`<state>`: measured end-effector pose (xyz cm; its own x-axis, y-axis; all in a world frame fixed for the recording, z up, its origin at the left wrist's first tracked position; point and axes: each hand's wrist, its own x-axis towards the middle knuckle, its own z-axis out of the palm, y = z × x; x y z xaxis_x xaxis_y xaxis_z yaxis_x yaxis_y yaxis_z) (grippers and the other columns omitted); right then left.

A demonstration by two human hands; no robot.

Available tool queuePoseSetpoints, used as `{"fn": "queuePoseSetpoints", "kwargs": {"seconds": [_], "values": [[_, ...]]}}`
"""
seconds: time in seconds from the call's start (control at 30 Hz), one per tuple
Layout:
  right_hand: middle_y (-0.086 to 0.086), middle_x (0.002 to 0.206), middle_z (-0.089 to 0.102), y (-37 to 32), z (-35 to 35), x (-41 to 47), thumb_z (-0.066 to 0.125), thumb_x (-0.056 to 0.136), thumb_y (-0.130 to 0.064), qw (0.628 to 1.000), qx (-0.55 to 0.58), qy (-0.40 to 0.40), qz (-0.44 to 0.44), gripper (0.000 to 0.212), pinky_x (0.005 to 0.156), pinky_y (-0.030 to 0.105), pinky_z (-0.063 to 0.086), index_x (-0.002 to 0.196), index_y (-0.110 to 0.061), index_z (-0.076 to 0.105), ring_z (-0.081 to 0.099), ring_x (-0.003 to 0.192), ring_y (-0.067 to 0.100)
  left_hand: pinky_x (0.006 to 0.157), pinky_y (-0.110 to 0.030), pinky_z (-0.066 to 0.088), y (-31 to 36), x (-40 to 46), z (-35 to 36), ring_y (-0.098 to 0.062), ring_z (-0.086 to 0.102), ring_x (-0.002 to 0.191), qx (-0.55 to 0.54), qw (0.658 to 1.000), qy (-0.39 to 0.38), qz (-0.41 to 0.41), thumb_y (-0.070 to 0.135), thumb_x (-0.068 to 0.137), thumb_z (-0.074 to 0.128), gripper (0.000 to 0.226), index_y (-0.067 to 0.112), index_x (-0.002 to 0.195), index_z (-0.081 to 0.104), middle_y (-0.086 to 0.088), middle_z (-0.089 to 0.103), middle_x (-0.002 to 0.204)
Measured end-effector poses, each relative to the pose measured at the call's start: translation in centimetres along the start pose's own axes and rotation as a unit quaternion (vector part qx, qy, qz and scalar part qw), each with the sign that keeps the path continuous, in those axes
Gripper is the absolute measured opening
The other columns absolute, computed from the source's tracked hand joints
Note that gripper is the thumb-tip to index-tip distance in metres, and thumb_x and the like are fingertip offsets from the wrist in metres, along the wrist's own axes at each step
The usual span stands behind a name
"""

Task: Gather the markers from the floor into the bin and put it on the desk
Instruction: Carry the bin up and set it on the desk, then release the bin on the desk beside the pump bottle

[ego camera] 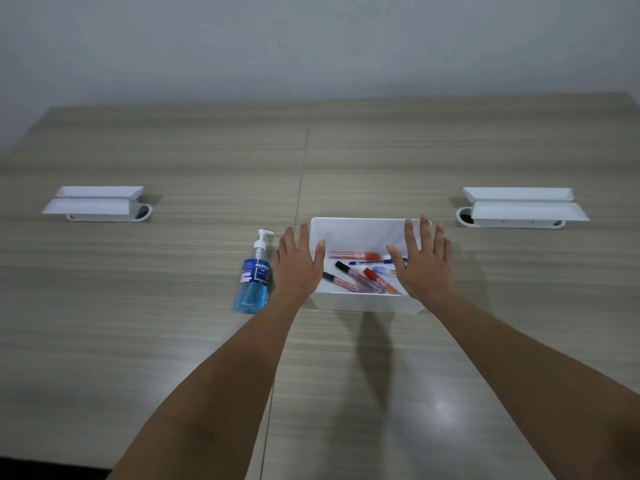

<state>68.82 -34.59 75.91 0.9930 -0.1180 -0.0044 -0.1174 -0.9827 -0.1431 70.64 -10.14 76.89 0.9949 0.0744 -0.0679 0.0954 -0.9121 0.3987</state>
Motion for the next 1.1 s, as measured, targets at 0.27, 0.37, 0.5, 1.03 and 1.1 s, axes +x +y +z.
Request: {"fn": "queuePoseSetpoints", "kwargs": {"seconds": [0.27, 0.37, 0.5, 1.03, 1.1], "values": [[0.015, 0.166, 0.014, -12.9, -1.2, 1.3, 0.012, 0.098, -0.057, 0.994, 0.009, -0.006, -0.104, 0.073, 0.121, 0.052, 0.018, 0.158, -0.019, 0.020, 0.014, 0.152, 0.041, 0.115, -0.049, 0.027, -9.0, 0.5, -4.3, -0.037, 0.030, 0.144, 0.030, 0.999, 0.039, -0.023, 0.052, 0.101, 0.032, 0.062, 0.018, 0.153, 0.027, -0.018, 0.028, 0.156], [0.013, 0.166, 0.017, -18.3, -1.4, 1.7, 0.015, 0.099, -0.056, 0.990, 0.054, -0.009, -0.134, 0.070, 0.121, 0.051, 0.021, 0.158, -0.018, 0.023, 0.016, 0.152, 0.039, 0.117, -0.049, 0.026, -11.0, 1.5, -5.4, -0.037, 0.027, 0.146, 0.034, 0.999, 0.023, -0.023, 0.051, 0.102, 0.030, 0.062, 0.017, 0.154, 0.024, -0.019, 0.025, 0.157], [0.013, 0.167, 0.011, -25.4, -0.2, 2.1, 0.025, 0.105, -0.047, 0.975, 0.154, -0.060, -0.149, 0.062, 0.121, 0.048, 0.021, 0.159, -0.018, 0.017, 0.016, 0.153, 0.033, 0.109, -0.049, 0.036, -14.6, 3.5, -5.9, -0.036, 0.040, 0.136, 0.019, 0.999, 0.001, -0.035, 0.038, 0.102, 0.038, 0.052, 0.012, 0.147, 0.033, -0.018, 0.033, 0.149], [0.008, 0.105, 0.068, -27.5, 10.0, -2.8, 0.043, 0.105, -0.023, 0.886, 0.395, -0.241, 0.029, 0.030, 0.070, 0.024, 0.046, 0.123, -0.009, 0.062, 0.062, 0.093, 0.023, 0.094, -0.054, 0.055, -20.1, 2.7, -0.7, -0.037, 0.067, 0.106, -0.395, 0.877, -0.195, -0.192, 0.026, 0.094, 0.061, 0.031, 0.002, 0.114, 0.059, -0.024, 0.067, 0.116], [0.008, 0.115, 0.070, -27.2, 9.9, -2.8, 0.047, 0.103, -0.023, 0.869, 0.430, -0.243, 0.037, 0.029, 0.090, 0.033, 0.052, 0.127, -0.016, 0.061, 0.065, 0.107, 0.025, 0.095, -0.043, 0.056, -19.9, 3.0, -1.8, -0.031, 0.067, 0.108, -0.421, 0.861, -0.219, -0.182, 0.013, 0.095, 0.061, 0.025, 0.004, 0.119, 0.060, -0.019, 0.067, 0.120]]}}
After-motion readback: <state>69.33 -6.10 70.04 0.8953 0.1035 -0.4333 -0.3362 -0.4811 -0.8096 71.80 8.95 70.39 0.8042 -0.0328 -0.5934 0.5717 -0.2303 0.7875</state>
